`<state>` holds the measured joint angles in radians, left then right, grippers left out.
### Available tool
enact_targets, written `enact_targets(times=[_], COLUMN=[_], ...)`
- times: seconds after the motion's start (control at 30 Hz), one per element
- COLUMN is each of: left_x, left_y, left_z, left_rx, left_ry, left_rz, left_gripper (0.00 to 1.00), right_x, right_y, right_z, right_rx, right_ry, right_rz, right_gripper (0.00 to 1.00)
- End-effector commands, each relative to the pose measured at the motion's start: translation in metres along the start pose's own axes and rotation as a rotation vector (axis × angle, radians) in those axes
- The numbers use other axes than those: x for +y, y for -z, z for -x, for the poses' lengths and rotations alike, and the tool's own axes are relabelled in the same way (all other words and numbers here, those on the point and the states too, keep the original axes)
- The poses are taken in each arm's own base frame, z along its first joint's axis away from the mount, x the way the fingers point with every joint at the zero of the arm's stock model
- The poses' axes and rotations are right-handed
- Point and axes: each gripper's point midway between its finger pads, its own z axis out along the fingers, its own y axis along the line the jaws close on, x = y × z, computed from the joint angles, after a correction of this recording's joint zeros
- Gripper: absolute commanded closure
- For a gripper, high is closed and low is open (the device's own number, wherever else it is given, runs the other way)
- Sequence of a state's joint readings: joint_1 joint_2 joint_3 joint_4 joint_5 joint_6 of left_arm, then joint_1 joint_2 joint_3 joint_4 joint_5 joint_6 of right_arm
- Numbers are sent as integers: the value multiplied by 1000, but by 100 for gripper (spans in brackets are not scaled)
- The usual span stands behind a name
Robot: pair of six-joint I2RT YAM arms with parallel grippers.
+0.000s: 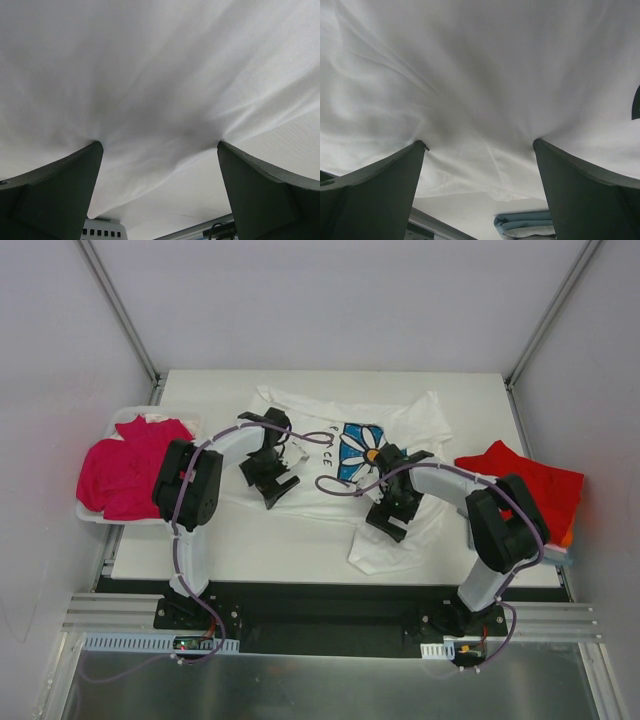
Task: Fold and stack the t-shirts
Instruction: Flatten out the tshirt
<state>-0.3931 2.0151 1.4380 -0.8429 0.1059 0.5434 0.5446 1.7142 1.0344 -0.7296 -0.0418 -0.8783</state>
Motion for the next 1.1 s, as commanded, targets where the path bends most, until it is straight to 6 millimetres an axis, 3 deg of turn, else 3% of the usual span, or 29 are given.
enact_targets(times=[0.0,0.33,0.77,1.07], left_x=[-27,-10,-9,-5], left_y=[-8,-10,-12,-12], left_z=[-5,18,38,23], left_rx=[2,-12,-25,21], left_ry=[24,11,0,-8], left_rz=[-109,-60,-48,2], left_gripper=[1,1,0,1], right_x=[1,-58,-68,-95], right_y=[6,23,6,0], right_z=[-32,-12,-14,-11], right_rx=[87,81,86,73], right_ry=[-19,-52,-59,-61], right_rz=[29,-42,-7,-30], right_gripper=[4,4,3,3])
